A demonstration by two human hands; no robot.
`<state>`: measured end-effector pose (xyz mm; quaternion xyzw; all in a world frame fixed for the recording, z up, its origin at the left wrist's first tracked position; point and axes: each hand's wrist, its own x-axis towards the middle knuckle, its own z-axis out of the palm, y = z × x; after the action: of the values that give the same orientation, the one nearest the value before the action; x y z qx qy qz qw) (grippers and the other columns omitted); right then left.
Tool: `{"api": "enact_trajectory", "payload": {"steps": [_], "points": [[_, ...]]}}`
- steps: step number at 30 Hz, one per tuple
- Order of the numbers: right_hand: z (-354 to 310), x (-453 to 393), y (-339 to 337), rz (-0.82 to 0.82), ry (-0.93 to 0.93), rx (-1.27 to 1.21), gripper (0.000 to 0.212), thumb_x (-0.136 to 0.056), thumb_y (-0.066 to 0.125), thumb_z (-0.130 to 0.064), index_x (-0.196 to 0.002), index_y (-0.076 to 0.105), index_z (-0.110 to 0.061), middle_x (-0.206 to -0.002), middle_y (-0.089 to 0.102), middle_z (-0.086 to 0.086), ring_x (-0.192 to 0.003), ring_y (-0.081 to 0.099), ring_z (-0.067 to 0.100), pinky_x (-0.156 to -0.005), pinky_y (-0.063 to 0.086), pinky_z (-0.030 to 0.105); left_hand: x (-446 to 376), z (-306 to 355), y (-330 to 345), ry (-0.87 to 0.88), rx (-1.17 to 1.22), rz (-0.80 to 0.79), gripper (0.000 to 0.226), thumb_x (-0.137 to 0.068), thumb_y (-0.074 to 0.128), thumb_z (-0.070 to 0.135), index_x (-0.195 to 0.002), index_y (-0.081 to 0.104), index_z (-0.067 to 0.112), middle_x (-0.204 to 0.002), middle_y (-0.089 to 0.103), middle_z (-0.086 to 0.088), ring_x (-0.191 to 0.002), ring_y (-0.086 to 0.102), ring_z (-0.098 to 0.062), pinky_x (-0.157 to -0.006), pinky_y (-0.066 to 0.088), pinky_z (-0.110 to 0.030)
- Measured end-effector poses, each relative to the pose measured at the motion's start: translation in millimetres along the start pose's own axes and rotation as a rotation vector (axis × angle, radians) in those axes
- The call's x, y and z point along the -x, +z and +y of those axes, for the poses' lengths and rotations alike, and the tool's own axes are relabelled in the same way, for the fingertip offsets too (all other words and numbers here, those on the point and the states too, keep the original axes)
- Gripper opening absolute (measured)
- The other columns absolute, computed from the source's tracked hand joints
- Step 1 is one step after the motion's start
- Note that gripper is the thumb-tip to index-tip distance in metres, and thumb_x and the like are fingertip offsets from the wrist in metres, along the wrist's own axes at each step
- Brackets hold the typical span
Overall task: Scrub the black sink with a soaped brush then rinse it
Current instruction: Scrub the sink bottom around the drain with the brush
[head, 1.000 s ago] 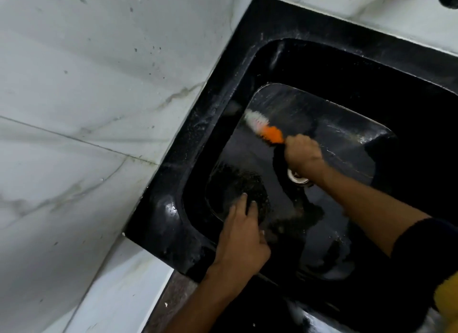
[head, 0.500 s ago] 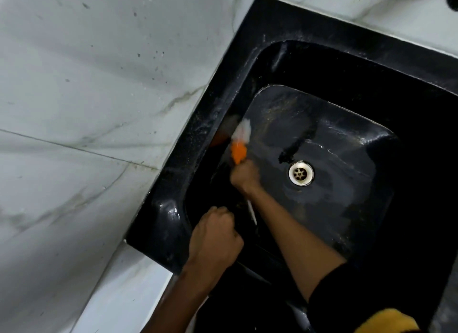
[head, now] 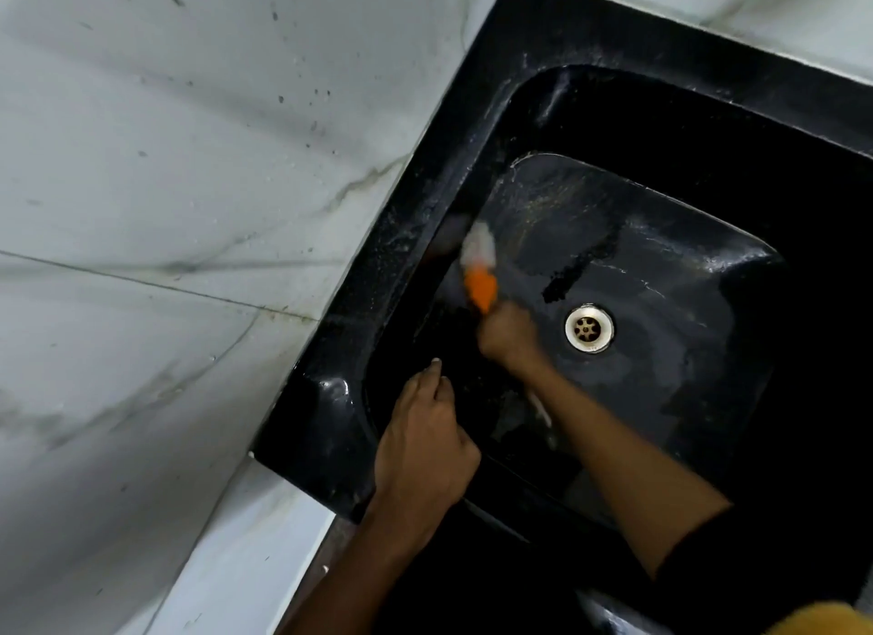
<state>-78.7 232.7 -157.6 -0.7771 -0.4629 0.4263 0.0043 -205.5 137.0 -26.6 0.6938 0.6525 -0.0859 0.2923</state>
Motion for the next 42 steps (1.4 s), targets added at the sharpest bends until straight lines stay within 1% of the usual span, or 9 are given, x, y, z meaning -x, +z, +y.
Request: {"api": "enact_trajectory", "payload": {"steps": [6, 10, 13, 20, 24, 30, 36, 39, 42], "points": [[-56, -48, -39, 0.13, 0.123, -0.296, 0.032, -0.091, 0.051, -0.013, -0.121, 0.057, -0.002, -0.127, 0.058, 0.019, -0.116, 0.057, 0.036, -0.091, 0.047, 0.038, 4, -2, 1, -0.003, 0.114, 0.129, 0.067, -0.066, 0.041, 0.008, -0.129, 0.059, -0.003, -0.147, 0.05, -0.009, -0.135, 0.043, -0.023, -0.114, 0.03, -0.027], [-44, 35, 32, -0.13, 0.02, -0.169, 0.029, -0.095, 0.044, -0.016, -0.114, 0.059, 0.0, -0.119, 0.061, 0.022, -0.106, 0.06, 0.036, -0.08, 0.046, 0.034, 5, -5, 4, -0.026, 0.154, 0.184, 0.068, -0.064, 0.039, 0.005, -0.128, 0.059, -0.006, -0.144, 0.052, -0.013, -0.132, 0.046, -0.028, -0.115, 0.035, -0.035], [-5, 64, 38, -0.229, 0.001, 0.01, 0.032, -0.095, 0.044, -0.021, -0.114, 0.06, -0.001, -0.119, 0.061, 0.022, -0.107, 0.061, 0.036, -0.086, 0.048, 0.037, 4, -4, 3, -0.028, 0.123, 0.18, 0.074, -0.065, 0.027, 0.016, -0.127, 0.059, -0.009, -0.141, 0.054, -0.016, -0.129, 0.05, -0.031, -0.114, 0.038, -0.038], [1, -59, -72, 0.189, 0.077, 0.066, 0.04, -0.091, 0.047, -0.021, -0.124, 0.054, -0.002, -0.129, 0.054, 0.023, -0.121, 0.052, 0.04, -0.098, 0.044, 0.044, 3, 1, 0, -0.056, 0.043, 0.105, 0.073, -0.071, 0.033, 0.012, -0.14, 0.045, -0.007, -0.156, 0.036, -0.013, -0.143, 0.033, -0.025, -0.12, 0.028, -0.032], [-7, -33, -56, 0.221, 0.009, 0.175, 0.035, -0.096, 0.041, -0.014, -0.125, 0.054, -0.002, -0.129, 0.055, 0.021, -0.121, 0.053, 0.037, -0.097, 0.044, 0.043, 3, 5, -2, -0.027, -0.008, 0.058, 0.077, -0.08, 0.044, 0.009, -0.153, 0.022, 0.0, -0.165, 0.009, -0.01, -0.151, 0.013, -0.022, -0.124, 0.011, -0.028], [24, 38, -16, -0.028, -0.19, 0.45, 0.033, -0.097, 0.036, -0.008, -0.121, 0.057, -0.001, -0.123, 0.059, 0.023, -0.114, 0.057, 0.038, -0.091, 0.047, 0.043, 5, 3, 1, -0.057, 0.091, 0.151, 0.076, -0.078, 0.046, 0.001, -0.151, 0.027, -0.003, -0.164, 0.015, -0.01, -0.15, 0.017, -0.022, -0.123, 0.014, -0.029], [53, -13, -67, 0.214, -0.015, 0.417, 0.03, -0.095, 0.043, -0.013, -0.117, 0.059, 0.0, -0.121, 0.057, 0.026, -0.114, 0.055, 0.043, -0.094, 0.045, 0.046, 10, 0, 2, -0.101, 0.228, 0.264, 0.071, -0.079, 0.047, -0.005, -0.149, 0.032, -0.003, -0.163, 0.021, -0.006, -0.147, 0.021, -0.019, -0.12, 0.014, -0.022], [42, 19, -32, 0.147, -0.189, 0.53, 0.03, -0.098, 0.038, -0.012, -0.115, 0.062, -0.003, -0.117, 0.062, 0.02, -0.108, 0.061, 0.037, -0.086, 0.05, 0.042, 8, 3, 0, -0.11, 0.181, 0.228, 0.07, -0.076, 0.038, 0.004, -0.145, 0.037, -0.008, -0.159, 0.028, -0.015, -0.145, 0.028, -0.027, -0.122, 0.023, -0.032], [50, 78, 17, -0.16, -0.39, 0.665, 0.034, -0.102, 0.034, -0.019, -0.118, 0.063, -0.011, -0.121, 0.061, 0.012, -0.111, 0.061, 0.031, -0.09, 0.049, 0.039, 6, 6, -2, -0.114, 0.11, 0.178, 0.07, -0.069, 0.029, 0.011, -0.13, 0.054, -0.013, -0.146, 0.048, -0.023, -0.133, 0.046, -0.032, -0.116, 0.035, -0.035]]}}
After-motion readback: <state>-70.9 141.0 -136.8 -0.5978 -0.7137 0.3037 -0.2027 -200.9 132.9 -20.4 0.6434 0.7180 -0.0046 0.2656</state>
